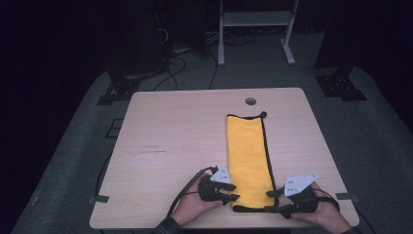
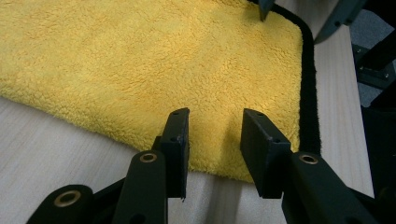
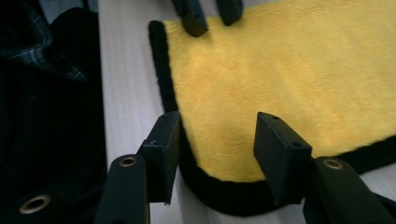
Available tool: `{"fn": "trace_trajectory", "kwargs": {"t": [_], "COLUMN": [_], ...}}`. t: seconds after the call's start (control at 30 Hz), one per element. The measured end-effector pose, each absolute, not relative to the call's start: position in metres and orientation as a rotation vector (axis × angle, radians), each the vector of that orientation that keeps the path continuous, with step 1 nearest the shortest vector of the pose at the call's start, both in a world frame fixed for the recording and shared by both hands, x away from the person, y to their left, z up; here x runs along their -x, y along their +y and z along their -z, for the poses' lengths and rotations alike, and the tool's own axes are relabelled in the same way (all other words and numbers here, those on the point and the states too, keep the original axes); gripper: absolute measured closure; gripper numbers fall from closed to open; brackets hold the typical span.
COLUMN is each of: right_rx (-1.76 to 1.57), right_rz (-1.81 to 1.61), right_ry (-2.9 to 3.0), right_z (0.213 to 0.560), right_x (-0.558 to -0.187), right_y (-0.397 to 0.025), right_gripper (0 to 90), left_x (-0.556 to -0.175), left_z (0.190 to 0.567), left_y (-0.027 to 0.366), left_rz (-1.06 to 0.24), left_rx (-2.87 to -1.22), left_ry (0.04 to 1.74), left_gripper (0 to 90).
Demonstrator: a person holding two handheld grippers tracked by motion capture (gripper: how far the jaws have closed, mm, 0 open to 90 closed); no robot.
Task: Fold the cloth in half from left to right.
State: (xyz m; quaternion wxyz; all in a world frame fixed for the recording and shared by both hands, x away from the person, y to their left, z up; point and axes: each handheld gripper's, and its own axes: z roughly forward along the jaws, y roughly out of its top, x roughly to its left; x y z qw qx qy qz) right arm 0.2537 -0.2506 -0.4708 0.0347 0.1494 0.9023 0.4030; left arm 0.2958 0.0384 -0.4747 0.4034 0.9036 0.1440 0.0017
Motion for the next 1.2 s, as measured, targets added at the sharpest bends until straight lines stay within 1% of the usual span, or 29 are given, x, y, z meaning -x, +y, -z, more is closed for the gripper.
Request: {"fn": "trace_trajectory", "kwargs": {"t": [0.17,0.27,0.3,0.4,0.43,0.47,0.53,0.6,0.67,0.73,0.8,0.83,0.93,0.97,1.1,1.2], "right_rx": [-0.309,-0.295,-0.287,-0.288,-0.286,-0.286,-0.319,-0.326,-0.323,-0.347,-0.368,-0.416,-0.452,-0.484,-0.515,-0.502], "right_rz": [-1.161,-1.142,-1.134,-1.128,-1.128,-1.128,-1.138,-1.144,-1.134,-1.155,-1.188,-1.266,-1.280,-1.272,-1.195,-1.088], "right_ry": [2.805,2.798,2.787,2.783,2.780,2.780,2.782,2.786,2.802,2.839,2.847,2.808,2.760,2.726,2.700,2.732], "right_z": [0.476,0.475,0.476,0.475,0.475,0.475,0.475,0.475,0.474,0.471,0.469,0.463,0.458,0.455,0.459,0.469], "right_x": [-0.248,-0.247,-0.247,-0.246,-0.247,-0.247,-0.248,-0.248,-0.247,-0.249,-0.250,-0.255,-0.262,-0.272,-0.284,-0.293], "right_y": [-0.245,-0.244,-0.243,-0.243,-0.244,-0.244,-0.245,-0.245,-0.244,-0.244,-0.245,-0.248,-0.250,-0.251,-0.250,-0.244], "right_gripper": [51.3,53.8,56.4,57.4,60.1,60.1,68.2,70.4,70.0,66.3,65.0,60.9,58.5,57.0,56.2,57.5], "left_x": [-0.296,-0.296,-0.296,-0.295,-0.295,-0.295,-0.296,-0.297,-0.301,-0.307,-0.310,-0.318,-0.327,-0.335,-0.343,-0.343], "left_z": [0.475,0.475,0.475,0.474,0.472,0.472,0.471,0.471,0.467,0.463,0.460,0.456,0.455,0.456,0.462,0.470], "left_y": [0.039,0.039,0.039,0.038,0.038,0.038,0.038,0.038,0.038,0.040,0.040,0.041,0.041,0.040,0.036,0.029], "left_rz": [0.002,0.000,-0.001,0.004,-0.003,-0.003,-0.005,-0.009,-0.028,-0.046,-0.058,-0.080,-0.106,-0.112,-0.121,-0.136], "left_rx": [-2.276,-2.279,-2.281,-2.282,-2.285,-2.285,-2.289,-2.288,-2.286,-2.270,-2.263,-2.255,-2.259,-2.267,-2.293,-2.326], "left_ry": [0.367,0.367,0.367,0.368,0.371,0.371,0.373,0.375,0.381,0.392,0.403,0.419,0.436,0.452,0.458,0.444], "left_gripper": [61.9,61.8,61.4,56.8,55.1,54.1,52.7,51.7,51.0,50.7,51.0,52.1,52.7,52.7,52.7,56.2]}}
